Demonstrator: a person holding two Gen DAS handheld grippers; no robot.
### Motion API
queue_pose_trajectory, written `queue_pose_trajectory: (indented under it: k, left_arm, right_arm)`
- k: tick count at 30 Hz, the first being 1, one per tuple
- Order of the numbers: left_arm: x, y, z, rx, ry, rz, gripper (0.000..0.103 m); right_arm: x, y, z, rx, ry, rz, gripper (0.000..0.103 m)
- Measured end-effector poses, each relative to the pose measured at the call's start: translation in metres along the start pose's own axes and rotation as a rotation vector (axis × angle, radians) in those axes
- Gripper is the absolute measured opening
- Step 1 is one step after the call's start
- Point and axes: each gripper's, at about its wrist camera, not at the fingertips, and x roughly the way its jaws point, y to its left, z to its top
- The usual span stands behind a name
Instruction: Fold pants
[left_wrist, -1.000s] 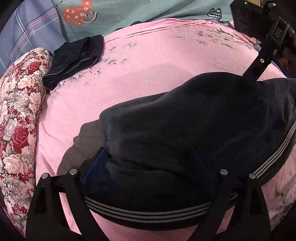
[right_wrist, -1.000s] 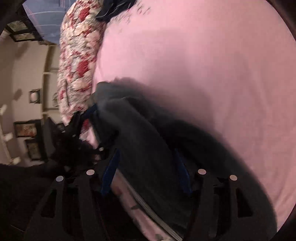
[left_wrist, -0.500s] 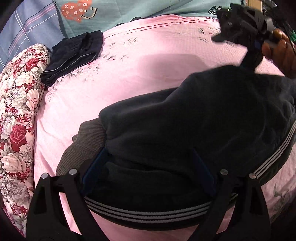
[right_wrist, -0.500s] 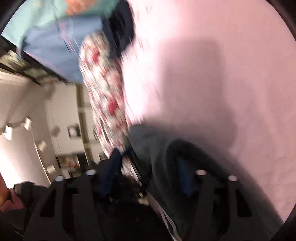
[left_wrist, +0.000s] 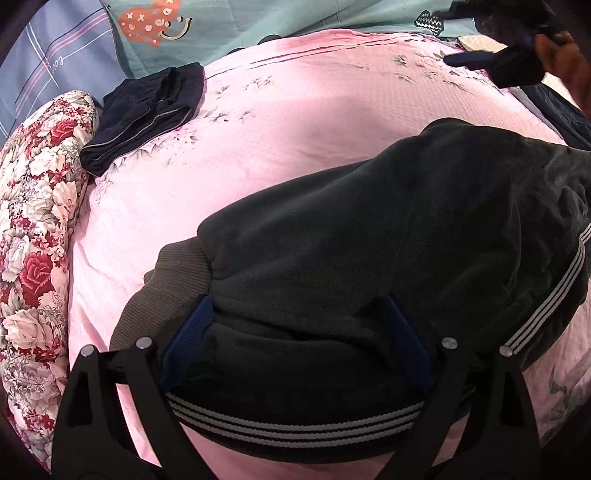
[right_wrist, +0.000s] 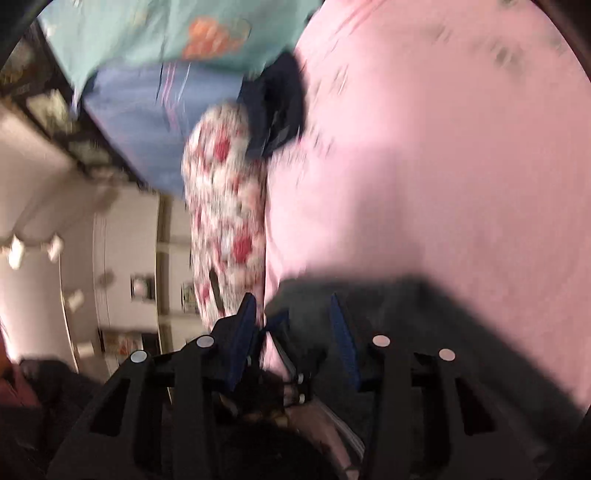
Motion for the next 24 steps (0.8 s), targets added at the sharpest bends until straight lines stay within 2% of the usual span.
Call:
queue_pose_trajectory:
  k: [1, 2, 3, 4, 5, 6, 7, 8, 9, 10, 13, 16, 18, 22, 24]
  left_arm:
    - [0.000, 0.000, 0.000, -0.001, 0.000, -0.002, 0.093]
    - [0.000, 0.001, 0.000, 0.000, -0.002, -0.002, 0.093]
    - [-0.001, 0.001, -0.001, 0.002, -0.006, -0.002, 0.093]
    - [-0.001, 0.001, -0.001, 0.004, -0.009, -0.002, 0.093]
    - [-0.001, 0.000, -0.002, 0.005, -0.010, -0.003, 0.093]
    - [-0.001, 0.000, -0.001, 0.017, -0.004, -0.005, 0.093]
    - [-0.003, 0.000, -0.001, 0.025, -0.002, -0.009, 0.093]
    - [-0.005, 0.001, 0.001, 0.031, 0.004, -0.014, 0.093]
    - [-0.007, 0.002, 0.003, 0.035, 0.012, -0.021, 0.093]
    - [-0.013, 0.004, 0.007, 0.034, 0.016, -0.025, 0.093]
    - [-0.036, 0.002, 0.017, 0.034, -0.041, -0.048, 0.093]
    - [-0.052, -0.013, 0.027, 0.061, -0.097, -0.101, 0.093]
    - [-0.051, -0.031, 0.034, 0.079, -0.100, -0.144, 0.093]
    - [-0.039, -0.071, 0.041, 0.091, -0.068, -0.256, 0.093]
    - [-0.028, -0.091, 0.042, 0.115, -0.035, -0.262, 0.093]
  right_arm:
    - [0.009, -0.006, -0.010, -0.023, 0.023, -0.070, 0.044]
    - [0.012, -0.015, -0.016, -0.043, 0.029, -0.185, 0.044]
    - [0.012, -0.029, -0.021, -0.039, 0.022, -0.335, 0.041]
    - [0.007, -0.042, -0.027, -0.012, 0.009, -0.427, 0.023]
    - [-0.010, -0.047, -0.035, 0.041, -0.048, -0.400, 0.024]
    - [-0.026, -0.043, -0.043, 0.069, -0.107, -0.381, 0.035]
    - [-0.044, -0.034, -0.054, 0.063, -0.161, -0.358, 0.040]
    - [-0.070, -0.015, -0.075, 0.023, -0.242, -0.369, 0.043]
    - [-0.085, -0.005, -0.089, 0.007, -0.292, -0.399, 0.052]
    - [-0.104, 0.003, -0.106, -0.002, -0.353, -0.443, 0.056]
    - [-0.177, 0.015, -0.175, 0.068, -0.567, -0.666, 0.059]
    - [-0.225, 0.015, -0.228, 0.145, -0.714, -0.885, 0.059]
    - [-0.237, 0.009, -0.248, 0.178, -0.736, -0.949, 0.059]
    - [-0.240, -0.027, -0.262, 0.275, -0.730, -0.952, 0.059]
    - [-0.239, -0.051, -0.259, 0.340, -0.726, -0.939, 0.059]
